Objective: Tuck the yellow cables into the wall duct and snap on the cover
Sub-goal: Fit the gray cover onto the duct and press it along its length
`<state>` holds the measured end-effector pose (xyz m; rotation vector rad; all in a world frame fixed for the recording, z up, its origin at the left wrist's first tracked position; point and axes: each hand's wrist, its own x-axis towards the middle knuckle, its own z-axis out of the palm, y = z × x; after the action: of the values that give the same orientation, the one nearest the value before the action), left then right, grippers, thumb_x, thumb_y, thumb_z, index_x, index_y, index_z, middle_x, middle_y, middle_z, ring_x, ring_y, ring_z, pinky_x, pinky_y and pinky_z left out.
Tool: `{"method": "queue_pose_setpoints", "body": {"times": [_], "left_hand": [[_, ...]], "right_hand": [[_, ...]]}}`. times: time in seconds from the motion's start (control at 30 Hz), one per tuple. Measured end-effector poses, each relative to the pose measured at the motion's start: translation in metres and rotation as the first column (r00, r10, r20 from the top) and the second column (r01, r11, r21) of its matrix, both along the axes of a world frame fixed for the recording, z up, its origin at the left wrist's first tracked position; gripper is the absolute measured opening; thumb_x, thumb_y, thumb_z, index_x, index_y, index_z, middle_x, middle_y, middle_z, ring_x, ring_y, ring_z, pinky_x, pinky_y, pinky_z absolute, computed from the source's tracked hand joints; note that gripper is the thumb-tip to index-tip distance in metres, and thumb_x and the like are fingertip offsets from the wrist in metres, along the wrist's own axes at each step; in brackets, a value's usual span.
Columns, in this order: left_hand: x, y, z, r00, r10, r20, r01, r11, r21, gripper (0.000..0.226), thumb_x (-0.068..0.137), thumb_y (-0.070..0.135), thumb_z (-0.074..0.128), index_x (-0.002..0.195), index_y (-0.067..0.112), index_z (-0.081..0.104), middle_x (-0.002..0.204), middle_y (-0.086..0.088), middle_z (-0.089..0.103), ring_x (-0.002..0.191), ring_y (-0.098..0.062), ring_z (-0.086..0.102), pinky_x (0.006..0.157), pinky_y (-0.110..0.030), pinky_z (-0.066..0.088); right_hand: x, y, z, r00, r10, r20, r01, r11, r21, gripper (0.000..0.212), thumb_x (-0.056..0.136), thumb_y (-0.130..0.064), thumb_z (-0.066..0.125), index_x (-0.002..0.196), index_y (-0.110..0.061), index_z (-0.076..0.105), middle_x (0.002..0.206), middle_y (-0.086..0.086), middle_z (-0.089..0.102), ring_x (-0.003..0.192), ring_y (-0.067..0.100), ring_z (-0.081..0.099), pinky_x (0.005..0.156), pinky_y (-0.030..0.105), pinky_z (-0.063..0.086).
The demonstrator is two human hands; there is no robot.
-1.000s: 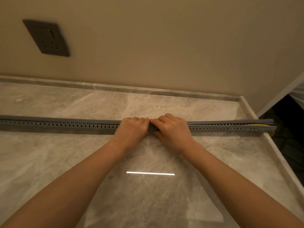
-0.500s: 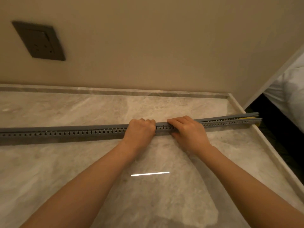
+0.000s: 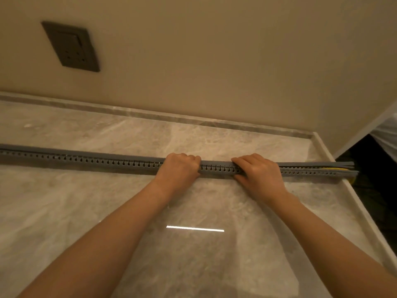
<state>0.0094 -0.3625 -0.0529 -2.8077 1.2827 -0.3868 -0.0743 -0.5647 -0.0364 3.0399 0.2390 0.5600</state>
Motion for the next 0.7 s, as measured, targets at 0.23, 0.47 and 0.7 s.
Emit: {"method": "queue_pose_setpoints", "body": {"times": [0.23, 0.47, 0.7], "left_hand": [[-0.008, -0.004, 0.003, 0.995, 0.095, -0.042, -0.097, 0.993, -0.070, 0.028, 0.091, 0.038, 0.051, 0.105, 0.014, 0.055, 0.101, -0.002, 0.066, 0.090, -0.022, 0.061, 0.070, -0.032, 0.043], [-0.022, -0.009, 0.005, 0.968, 0.211, -0.138, -0.239, 0.943, -0.232, 0.028, 0.085, 0.024, 0.062, 0.108, 0.010, 0.060, 0.100, -0.006, 0.067, 0.095, -0.026, 0.059, 0.083, -0.036, 0.043], [-0.070, -0.058, -0.009, 0.754, 0.364, -0.547, -0.628, 0.158, -0.762, 0.065, 0.075, 0.003, 0.070, 0.132, 0.020, 0.044, 0.145, -0.004, 0.030, 0.136, -0.020, 0.025, 0.112, -0.031, 0.024]], "right_hand": [[0.005, -0.015, 0.002, 0.991, 0.131, -0.015, -0.131, 0.991, -0.008, 0.038, 0.064, -0.021, 0.084, 0.097, -0.007, 0.070, 0.081, 0.009, 0.071, 0.069, 0.028, 0.066, 0.048, 0.031, 0.049], [0.016, -0.024, 0.006, 0.968, 0.245, -0.053, -0.246, 0.969, -0.015, 0.031, 0.078, -0.028, 0.072, 0.102, -0.010, 0.066, 0.091, 0.008, 0.068, 0.085, 0.030, 0.061, 0.058, 0.029, 0.031], [0.018, -0.028, 0.012, 0.971, 0.239, 0.009, -0.239, 0.971, -0.001, 0.027, 0.065, -0.023, 0.080, 0.085, -0.010, 0.068, 0.074, 0.007, 0.067, 0.068, 0.029, 0.062, 0.050, 0.027, 0.029]]}}
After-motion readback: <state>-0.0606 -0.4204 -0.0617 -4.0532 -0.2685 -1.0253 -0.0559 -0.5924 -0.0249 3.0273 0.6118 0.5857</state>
